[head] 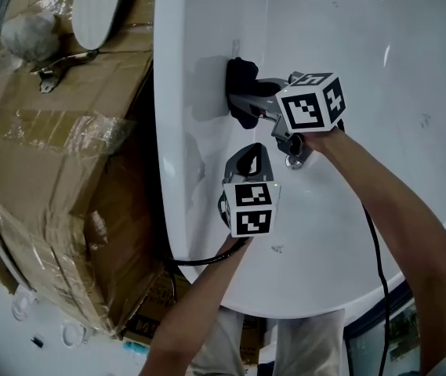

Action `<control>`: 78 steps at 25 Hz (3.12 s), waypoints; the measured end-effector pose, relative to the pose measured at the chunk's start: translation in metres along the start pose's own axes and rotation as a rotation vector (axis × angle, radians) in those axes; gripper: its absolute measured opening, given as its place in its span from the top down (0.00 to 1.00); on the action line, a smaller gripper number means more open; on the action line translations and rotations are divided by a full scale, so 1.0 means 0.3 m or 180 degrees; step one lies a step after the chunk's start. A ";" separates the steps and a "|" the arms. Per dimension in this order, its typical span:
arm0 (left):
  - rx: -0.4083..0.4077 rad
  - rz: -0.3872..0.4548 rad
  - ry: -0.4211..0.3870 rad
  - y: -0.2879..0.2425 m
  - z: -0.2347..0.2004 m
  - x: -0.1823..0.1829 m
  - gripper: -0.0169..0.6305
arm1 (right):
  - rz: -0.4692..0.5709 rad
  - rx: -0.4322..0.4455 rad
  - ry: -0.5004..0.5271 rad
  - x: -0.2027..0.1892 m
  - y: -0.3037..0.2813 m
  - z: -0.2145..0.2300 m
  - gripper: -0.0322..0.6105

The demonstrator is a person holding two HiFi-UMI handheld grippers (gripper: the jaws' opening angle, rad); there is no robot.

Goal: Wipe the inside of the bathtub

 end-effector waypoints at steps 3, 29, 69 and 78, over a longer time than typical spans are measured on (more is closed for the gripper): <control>0.0025 0.0005 -0.0007 0.017 0.000 0.006 0.98 | 0.0034 0.0086 -0.0005 0.017 0.008 -0.046 0.87; 0.0090 0.0083 -0.0030 0.084 0.024 -0.012 0.98 | 0.0363 0.0922 0.0227 0.164 0.128 -0.455 0.87; -0.0006 -0.0034 -0.0012 -0.046 -0.020 -0.111 0.98 | 0.0268 -0.0660 -0.0506 -0.302 0.073 0.369 0.87; -0.0012 -0.0121 0.0218 -0.067 -0.026 -0.160 0.98 | 0.0060 -0.0755 -0.0794 -0.454 -0.020 0.425 0.87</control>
Point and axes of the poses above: the fingertips, and each gripper's own axes: y backward along the fingers, z to its right, x out of its top, the point moved 1 cm from there along y, backward along the fingers, and after that the axes turned 1 degree about z, right-handed, at the moved point
